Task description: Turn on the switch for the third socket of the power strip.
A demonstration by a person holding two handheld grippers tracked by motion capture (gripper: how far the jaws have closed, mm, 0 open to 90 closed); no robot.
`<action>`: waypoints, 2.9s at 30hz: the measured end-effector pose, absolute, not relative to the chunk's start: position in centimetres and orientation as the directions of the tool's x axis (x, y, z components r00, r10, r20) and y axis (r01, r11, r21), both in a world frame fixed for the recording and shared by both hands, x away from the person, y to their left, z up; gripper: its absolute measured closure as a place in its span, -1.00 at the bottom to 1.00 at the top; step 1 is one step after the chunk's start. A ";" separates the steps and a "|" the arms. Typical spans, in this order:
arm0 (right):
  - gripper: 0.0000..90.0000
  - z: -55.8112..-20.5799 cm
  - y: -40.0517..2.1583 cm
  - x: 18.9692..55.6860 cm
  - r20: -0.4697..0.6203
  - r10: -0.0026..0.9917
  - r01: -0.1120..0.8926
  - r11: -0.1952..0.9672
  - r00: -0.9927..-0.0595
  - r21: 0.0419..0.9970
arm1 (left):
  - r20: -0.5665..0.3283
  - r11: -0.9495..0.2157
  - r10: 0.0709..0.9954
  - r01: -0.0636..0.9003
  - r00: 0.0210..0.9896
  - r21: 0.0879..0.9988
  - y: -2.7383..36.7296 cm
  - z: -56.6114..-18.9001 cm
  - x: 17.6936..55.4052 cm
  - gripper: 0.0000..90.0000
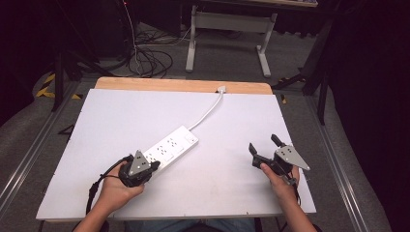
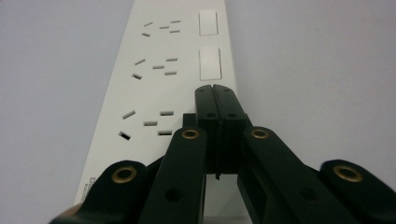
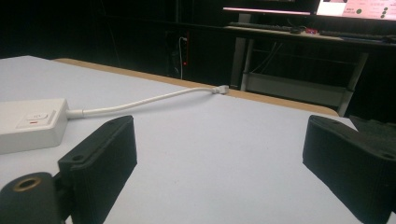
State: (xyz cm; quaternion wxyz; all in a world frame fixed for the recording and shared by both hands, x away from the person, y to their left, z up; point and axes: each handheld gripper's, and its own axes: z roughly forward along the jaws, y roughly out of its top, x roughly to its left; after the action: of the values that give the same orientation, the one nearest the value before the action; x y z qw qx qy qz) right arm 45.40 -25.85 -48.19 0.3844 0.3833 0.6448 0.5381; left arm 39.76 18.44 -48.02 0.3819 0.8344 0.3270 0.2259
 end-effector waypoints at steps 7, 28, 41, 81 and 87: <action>-0.77 -48.2 -25.8 45.4 -0.083 0.908 0.081 0.127 -0.410 0.989 | 0.119 -0.492 0.716 0.375 0.688 0.785 18.5 -48.0 39.8 1.00; -0.77 -48.2 -25.9 45.4 -0.081 0.909 0.081 0.125 -0.410 0.989 | 0.096 -0.487 0.717 0.397 0.690 0.778 18.7 -48.0 39.7 1.00; -0.77 -48.1 -25.9 45.2 -0.083 0.911 0.078 0.125 -0.404 0.989 | 0.101 -0.489 0.716 0.393 0.690 0.779 18.7 -48.0 39.8 1.00; -0.77 -48.0 -25.9 45.2 -0.083 0.909 0.074 0.123 -0.408 0.990 | 0.162 -0.294 0.846 0.191 0.507 0.937 20.1 -47.1 39.4 0.81; -0.77 -48.0 -25.9 45.3 -0.083 0.909 0.074 0.123 -0.408 0.990 | 0.161 -0.252 0.885 0.159 0.437 0.955 20.7 -46.9 39.5 0.74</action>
State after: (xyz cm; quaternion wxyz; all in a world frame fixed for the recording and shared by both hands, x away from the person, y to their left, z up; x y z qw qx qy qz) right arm 45.26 -25.87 -48.04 0.3866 0.3827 0.6420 0.5403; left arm 39.46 20.73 -46.92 0.4836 0.6963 0.3746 0.3755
